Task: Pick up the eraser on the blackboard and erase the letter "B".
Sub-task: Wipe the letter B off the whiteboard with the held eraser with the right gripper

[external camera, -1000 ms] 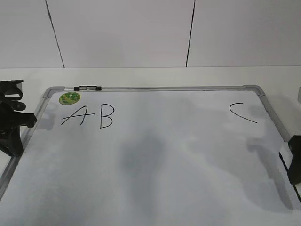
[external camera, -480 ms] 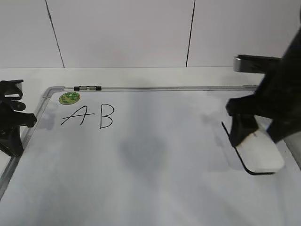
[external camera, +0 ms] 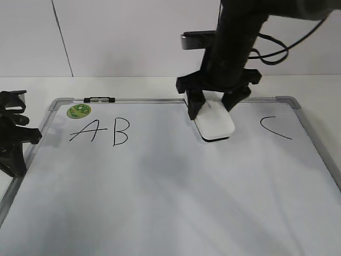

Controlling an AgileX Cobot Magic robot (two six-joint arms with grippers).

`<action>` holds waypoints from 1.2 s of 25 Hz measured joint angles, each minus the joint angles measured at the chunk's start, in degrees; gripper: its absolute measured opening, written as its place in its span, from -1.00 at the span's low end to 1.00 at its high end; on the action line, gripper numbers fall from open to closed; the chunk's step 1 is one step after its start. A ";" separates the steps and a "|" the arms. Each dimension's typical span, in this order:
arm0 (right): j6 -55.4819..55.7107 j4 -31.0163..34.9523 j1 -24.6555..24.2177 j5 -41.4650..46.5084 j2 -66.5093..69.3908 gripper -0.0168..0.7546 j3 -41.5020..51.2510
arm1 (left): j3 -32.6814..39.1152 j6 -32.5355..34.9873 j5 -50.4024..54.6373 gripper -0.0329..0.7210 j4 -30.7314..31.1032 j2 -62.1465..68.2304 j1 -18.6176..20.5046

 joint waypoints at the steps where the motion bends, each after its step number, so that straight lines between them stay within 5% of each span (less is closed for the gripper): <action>1: 0.00 0.00 0.44 -0.01 1.62 0.51 -3.26 | 0.00 0.00 0.00 -0.80 0.00 0.00 0.00; 16: -0.71 0.59 6.82 0.67 17.92 0.51 -26.05 | -0.09 0.00 0.00 -0.80 0.00 0.00 0.00; 30: -3.90 -0.96 8.31 1.03 23.80 0.51 -30.51 | -0.09 0.00 0.00 -0.80 0.00 0.00 0.00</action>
